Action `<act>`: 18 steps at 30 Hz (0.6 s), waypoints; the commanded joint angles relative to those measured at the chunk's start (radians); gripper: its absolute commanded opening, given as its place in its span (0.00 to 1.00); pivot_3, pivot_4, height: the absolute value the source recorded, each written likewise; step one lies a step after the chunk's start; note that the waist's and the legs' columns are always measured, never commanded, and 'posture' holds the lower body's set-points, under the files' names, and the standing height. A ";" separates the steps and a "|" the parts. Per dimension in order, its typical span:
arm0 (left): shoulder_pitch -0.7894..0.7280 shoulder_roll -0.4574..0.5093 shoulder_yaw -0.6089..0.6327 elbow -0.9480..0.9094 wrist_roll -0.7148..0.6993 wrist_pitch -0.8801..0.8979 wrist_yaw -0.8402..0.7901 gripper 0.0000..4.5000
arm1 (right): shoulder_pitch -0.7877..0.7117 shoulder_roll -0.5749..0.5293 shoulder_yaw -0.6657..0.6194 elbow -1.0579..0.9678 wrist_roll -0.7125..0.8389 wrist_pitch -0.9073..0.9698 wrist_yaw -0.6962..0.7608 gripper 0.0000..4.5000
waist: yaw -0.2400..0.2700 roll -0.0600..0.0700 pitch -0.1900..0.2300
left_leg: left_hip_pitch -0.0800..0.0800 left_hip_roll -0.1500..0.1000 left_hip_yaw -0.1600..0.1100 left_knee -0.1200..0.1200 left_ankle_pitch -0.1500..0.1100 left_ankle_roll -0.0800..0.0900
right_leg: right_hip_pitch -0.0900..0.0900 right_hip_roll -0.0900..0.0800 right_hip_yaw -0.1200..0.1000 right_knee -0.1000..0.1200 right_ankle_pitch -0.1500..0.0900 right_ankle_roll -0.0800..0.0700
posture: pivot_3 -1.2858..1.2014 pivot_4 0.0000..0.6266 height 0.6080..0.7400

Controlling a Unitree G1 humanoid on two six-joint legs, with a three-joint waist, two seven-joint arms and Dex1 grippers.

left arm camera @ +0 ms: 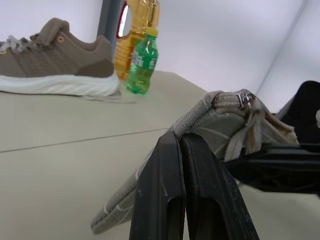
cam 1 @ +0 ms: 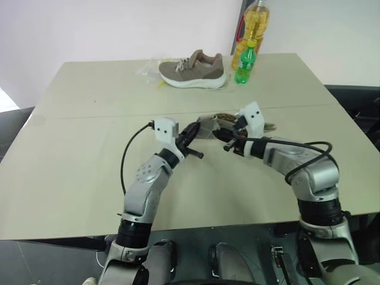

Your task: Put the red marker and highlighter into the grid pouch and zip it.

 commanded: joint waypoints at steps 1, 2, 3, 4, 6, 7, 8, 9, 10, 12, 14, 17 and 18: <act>0.016 0.050 0.063 -0.050 -0.002 -0.047 -0.005 0.00 | -0.040 -0.120 -0.077 0.052 -0.042 -0.057 0.030 0.01 | 0.001 0.000 0.000 | 0.000 0.000 0.000 0.000 0.000 0.000 | 0.000 0.000 0.000 0.000 0.000 0.000 | 0.52 0.24 0.93; 0.023 0.068 0.076 -0.052 -0.007 -0.050 -0.008 0.00 | -0.041 -0.156 -0.078 0.072 -0.055 -0.072 0.041 0.01 | 0.000 0.000 0.000 | 0.000 0.000 0.000 0.000 0.000 0.000 | 0.000 0.000 0.000 0.000 0.000 0.000 | 0.52 0.24 0.93; 0.030 0.083 0.090 -0.055 -0.013 -0.053 -0.011 0.00 | -0.038 -0.189 -0.078 0.092 -0.066 -0.088 0.053 0.01 | 0.000 0.000 0.000 | 0.000 0.000 0.000 0.000 0.000 0.000 | 0.000 0.000 0.000 0.000 0.000 0.000 | 0.52 0.24 0.93; 0.038 0.103 0.109 -0.057 -0.020 -0.057 -0.014 0.00 | -0.037 -0.225 -0.083 0.123 -0.079 -0.104 0.064 0.01 | 0.000 0.000 0.000 | 0.000 0.000 0.000 0.000 0.000 0.000 | 0.000 0.000 0.000 0.000 0.000 0.000 | 0.52 0.24 0.93; 0.050 0.133 0.139 -0.061 -0.029 -0.061 -0.020 0.00 | -0.038 -0.273 -0.092 0.182 -0.097 -0.131 0.081 0.01 | 0.000 0.000 0.000 | 0.000 0.000 0.000 -0.001 0.000 0.000 | 0.000 0.000 0.000 -0.001 0.000 0.000 | 0.52 0.24 0.93; 0.054 0.142 0.148 -0.063 -0.033 -0.062 -0.022 0.00 | -0.038 -0.286 -0.091 0.202 -0.104 -0.141 0.086 0.01 | 0.000 0.000 0.000 | 0.000 0.000 0.000 -0.001 0.000 0.000 | 0.000 0.000 0.000 -0.001 0.000 0.000 | 0.52 0.24 0.93; 0.057 0.148 0.153 -0.064 -0.036 -0.062 -0.023 0.00 | -0.037 -0.294 -0.089 0.216 -0.109 -0.149 0.090 0.01 | -0.001 0.000 0.000 | 0.000 0.000 0.000 -0.001 0.000 0.000 | 0.000 -0.001 0.000 -0.001 0.000 0.000 | 0.52 0.24 0.93; 0.059 0.154 0.157 -0.066 -0.039 -0.063 -0.024 0.00 | -0.035 -0.299 -0.086 0.228 -0.112 -0.157 0.094 0.01 | -0.001 0.000 0.000 | 0.000 0.001 0.000 -0.001 0.000 0.000 | 0.000 -0.001 0.000 -0.001 0.000 0.000 | 0.52 0.24 0.93; 0.061 0.159 0.159 -0.066 -0.040 -0.063 -0.024 0.00 | -0.033 -0.301 -0.084 0.238 -0.114 -0.166 0.100 0.01 | 0.000 0.000 0.000 | 0.000 0.001 0.000 -0.001 0.000 0.000 | 0.000 -0.001 0.000 -0.001 0.000 0.000 | 0.52 0.24 0.93; 0.065 0.164 0.162 -0.070 -0.044 -0.064 -0.027 0.00 | -0.028 -0.303 -0.077 0.254 -0.122 -0.182 0.110 0.01 | 0.000 0.000 0.000 | 0.000 0.001 0.000 -0.001 0.000 0.000 | 0.000 -0.001 0.000 -0.001 0.000 0.000 | 0.52 0.24 0.93; 0.069 0.169 0.159 -0.077 -0.046 -0.066 -0.031 0.00 | -0.022 -0.300 -0.070 0.253 -0.122 -0.195 0.124 0.01 | 0.000 0.000 0.000 | 0.000 0.001 0.000 -0.001 0.000 0.000 | 0.000 -0.001 0.000 -0.001 0.000 0.000 | 0.52 0.24 0.93; 0.088 0.178 0.139 -0.109 -0.059 -0.050 -0.046 0.00 | 0.001 -0.299 -0.050 0.226 -0.117 -0.228 0.169 0.06 | 0.000 0.000 0.000 | 0.000 0.001 0.000 -0.001 0.000 0.000 | 0.000 -0.001 0.000 -0.001 0.000 0.000 | 0.52 0.24 0.93; 0.100 0.184 0.128 -0.127 -0.069 -0.040 -0.058 0.00 | 0.007 -0.296 -0.050 0.219 -0.101 -0.229 0.192 0.13 | 0.000 0.000 0.000 | 0.000 0.001 0.000 -0.001 0.000 0.000 | 0.000 -0.001 0.000 -0.001 0.000 0.000 | 0.52 0.24 0.93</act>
